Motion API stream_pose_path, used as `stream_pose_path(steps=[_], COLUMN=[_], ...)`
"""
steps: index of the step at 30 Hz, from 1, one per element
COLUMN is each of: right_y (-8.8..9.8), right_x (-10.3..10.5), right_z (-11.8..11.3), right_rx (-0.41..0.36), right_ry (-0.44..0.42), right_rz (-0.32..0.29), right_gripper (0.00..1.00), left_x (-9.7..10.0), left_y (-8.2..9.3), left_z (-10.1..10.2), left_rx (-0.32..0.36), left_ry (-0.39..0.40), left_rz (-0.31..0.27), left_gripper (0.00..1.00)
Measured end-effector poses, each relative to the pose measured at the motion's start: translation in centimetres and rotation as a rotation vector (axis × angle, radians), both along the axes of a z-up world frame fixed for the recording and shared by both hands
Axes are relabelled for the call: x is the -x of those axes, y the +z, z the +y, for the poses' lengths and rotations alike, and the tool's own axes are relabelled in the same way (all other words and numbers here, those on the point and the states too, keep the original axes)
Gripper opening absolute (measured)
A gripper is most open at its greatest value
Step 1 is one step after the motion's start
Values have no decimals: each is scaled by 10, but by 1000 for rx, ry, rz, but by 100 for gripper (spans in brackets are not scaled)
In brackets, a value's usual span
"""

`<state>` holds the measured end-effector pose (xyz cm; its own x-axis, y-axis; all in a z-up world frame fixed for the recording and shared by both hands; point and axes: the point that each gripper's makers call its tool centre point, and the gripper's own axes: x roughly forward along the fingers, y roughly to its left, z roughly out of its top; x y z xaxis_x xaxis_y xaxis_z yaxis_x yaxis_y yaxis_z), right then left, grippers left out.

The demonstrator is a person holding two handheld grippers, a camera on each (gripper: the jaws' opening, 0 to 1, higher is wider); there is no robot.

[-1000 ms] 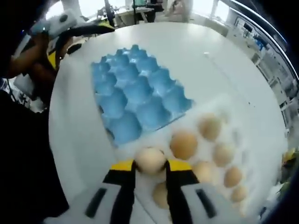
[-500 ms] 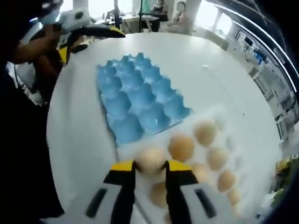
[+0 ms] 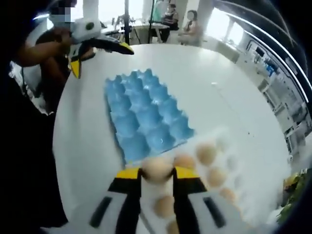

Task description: Place the egg into an empty slot of the egg tray after lifting it from the table, then release the egg inside the slot.

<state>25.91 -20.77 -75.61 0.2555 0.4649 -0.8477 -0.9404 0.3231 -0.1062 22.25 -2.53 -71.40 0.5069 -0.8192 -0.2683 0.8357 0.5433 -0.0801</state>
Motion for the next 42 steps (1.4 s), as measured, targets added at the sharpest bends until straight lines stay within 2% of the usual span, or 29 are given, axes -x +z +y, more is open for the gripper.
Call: stream_pose_path(steps=[5, 11, 19, 22, 27, 42], right_y=[0, -1, -2, -2, 0, 3], right_x=[2, 5, 14, 15, 15, 21], right_z=[11, 25, 53, 65, 82, 114], right_rx=[4, 4, -14, -17, -34, -58], right_ry=[33, 71, 125, 151, 179, 246], right_rz=[2, 6, 30, 29, 25, 33], right_gripper=[24, 24, 24, 24, 24, 25], left_x=[-1, -1, 0, 1, 0, -1], left_y=[0, -3, -6, -7, -7, -8], left_z=[1, 3, 4, 5, 7, 6], left_rx=[-3, 2, -1, 1, -5, 0], left_ry=[1, -3, 0, -7, 2, -6], left_rz=[-11, 1, 1, 5, -8, -8], left_gripper=[91, 89, 89, 86, 88, 86])
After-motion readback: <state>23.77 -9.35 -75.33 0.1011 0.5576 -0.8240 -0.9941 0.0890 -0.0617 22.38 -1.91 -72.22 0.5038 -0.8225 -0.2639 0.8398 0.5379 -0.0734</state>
